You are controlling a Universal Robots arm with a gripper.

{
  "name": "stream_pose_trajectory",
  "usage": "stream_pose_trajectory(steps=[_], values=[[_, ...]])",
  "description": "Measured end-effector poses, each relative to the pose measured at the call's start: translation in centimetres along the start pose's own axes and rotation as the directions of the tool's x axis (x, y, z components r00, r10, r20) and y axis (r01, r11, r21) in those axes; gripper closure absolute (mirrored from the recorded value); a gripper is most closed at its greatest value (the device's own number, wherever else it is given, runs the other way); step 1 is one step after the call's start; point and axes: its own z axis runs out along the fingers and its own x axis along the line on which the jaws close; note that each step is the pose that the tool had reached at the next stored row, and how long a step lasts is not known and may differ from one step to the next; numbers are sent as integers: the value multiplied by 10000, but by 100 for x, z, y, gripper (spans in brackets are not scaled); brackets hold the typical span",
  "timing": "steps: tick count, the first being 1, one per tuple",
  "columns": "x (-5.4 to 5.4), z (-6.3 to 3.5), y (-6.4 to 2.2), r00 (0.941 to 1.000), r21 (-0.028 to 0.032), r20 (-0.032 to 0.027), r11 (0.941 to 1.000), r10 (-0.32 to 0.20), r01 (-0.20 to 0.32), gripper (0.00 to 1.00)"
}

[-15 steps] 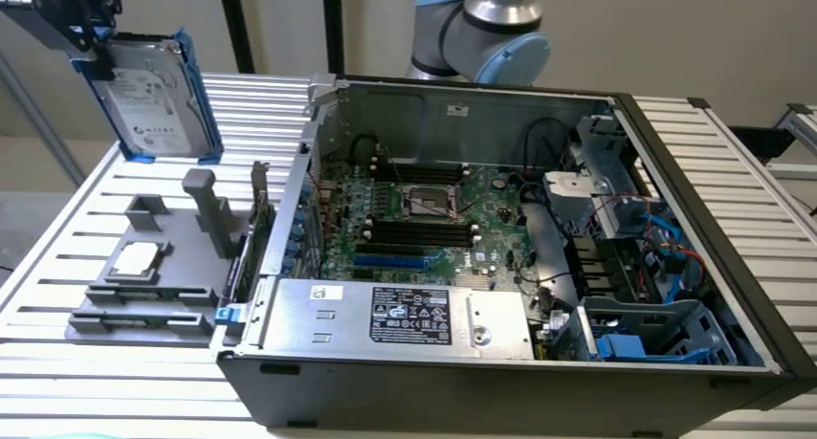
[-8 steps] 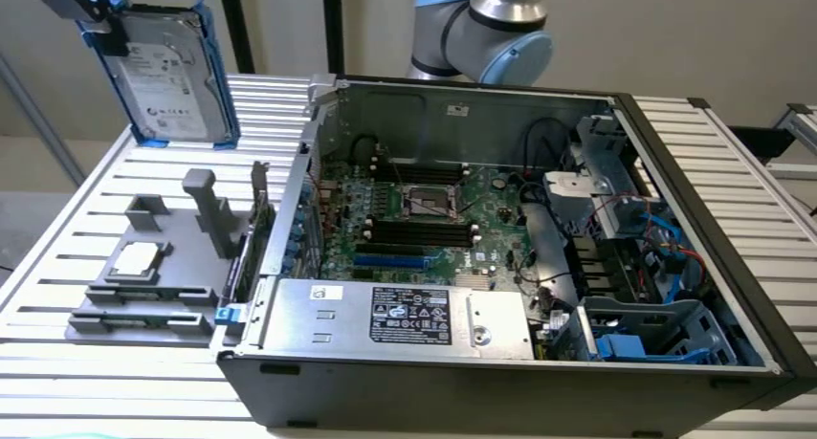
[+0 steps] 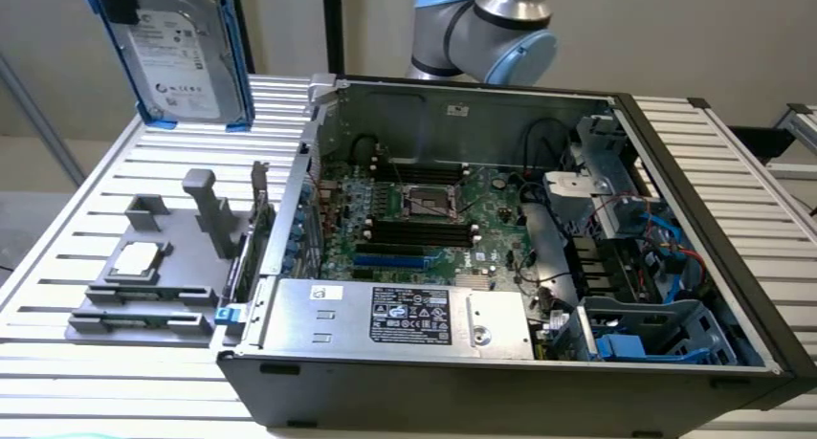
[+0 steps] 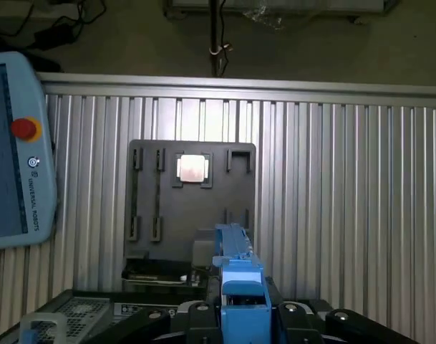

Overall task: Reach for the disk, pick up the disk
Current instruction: 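Pick up the disk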

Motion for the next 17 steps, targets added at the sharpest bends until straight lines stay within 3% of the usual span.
stream_pose_trajectory(steps=[4, 17], values=[[49, -109, -158, 10000, -50, 5, 10000, 0, 0, 67], [201, -151, -741, 10000, -60, 32, 10000, 1, -1, 67]])
